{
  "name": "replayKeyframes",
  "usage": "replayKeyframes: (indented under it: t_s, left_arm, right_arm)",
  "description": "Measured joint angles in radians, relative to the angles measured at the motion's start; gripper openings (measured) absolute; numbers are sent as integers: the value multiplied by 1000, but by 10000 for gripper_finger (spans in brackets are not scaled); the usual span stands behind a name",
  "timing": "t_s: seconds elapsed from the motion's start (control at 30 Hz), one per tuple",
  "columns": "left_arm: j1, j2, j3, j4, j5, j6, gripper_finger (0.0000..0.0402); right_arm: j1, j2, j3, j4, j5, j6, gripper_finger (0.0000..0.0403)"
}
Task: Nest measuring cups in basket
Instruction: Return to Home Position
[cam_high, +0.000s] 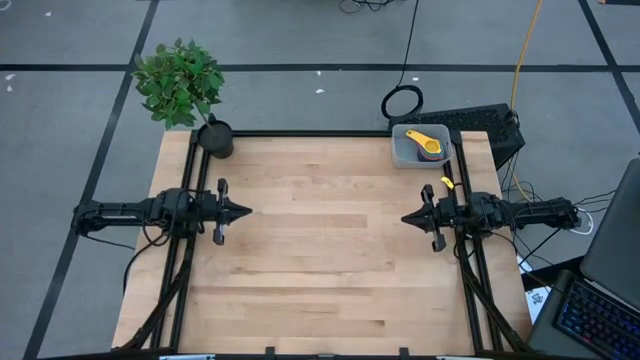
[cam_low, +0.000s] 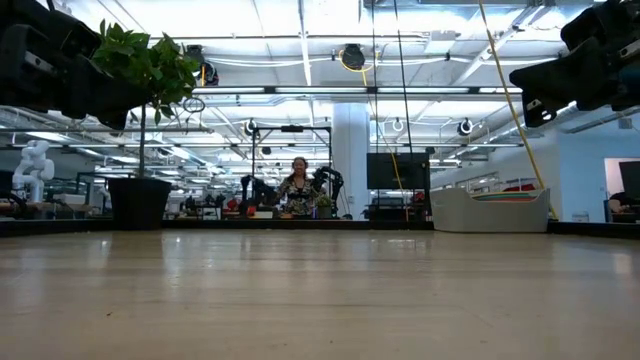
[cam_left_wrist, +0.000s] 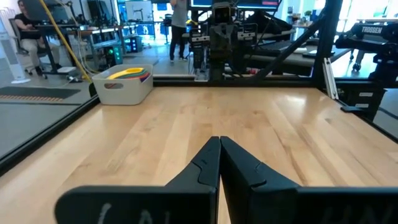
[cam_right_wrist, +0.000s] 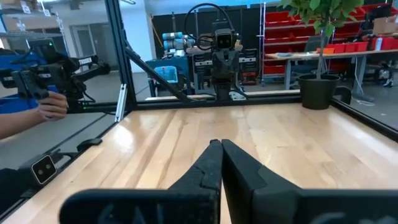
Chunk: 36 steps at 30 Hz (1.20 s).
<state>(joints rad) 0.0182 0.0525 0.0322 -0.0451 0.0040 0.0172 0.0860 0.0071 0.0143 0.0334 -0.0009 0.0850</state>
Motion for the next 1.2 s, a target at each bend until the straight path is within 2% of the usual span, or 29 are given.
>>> replayKeyframes:
  t_s: [1.2]
  left_arm:
    - [0,0,-1,4,-3,27,15]
  right_arm:
    - [0,0,0,0,0,30,0]
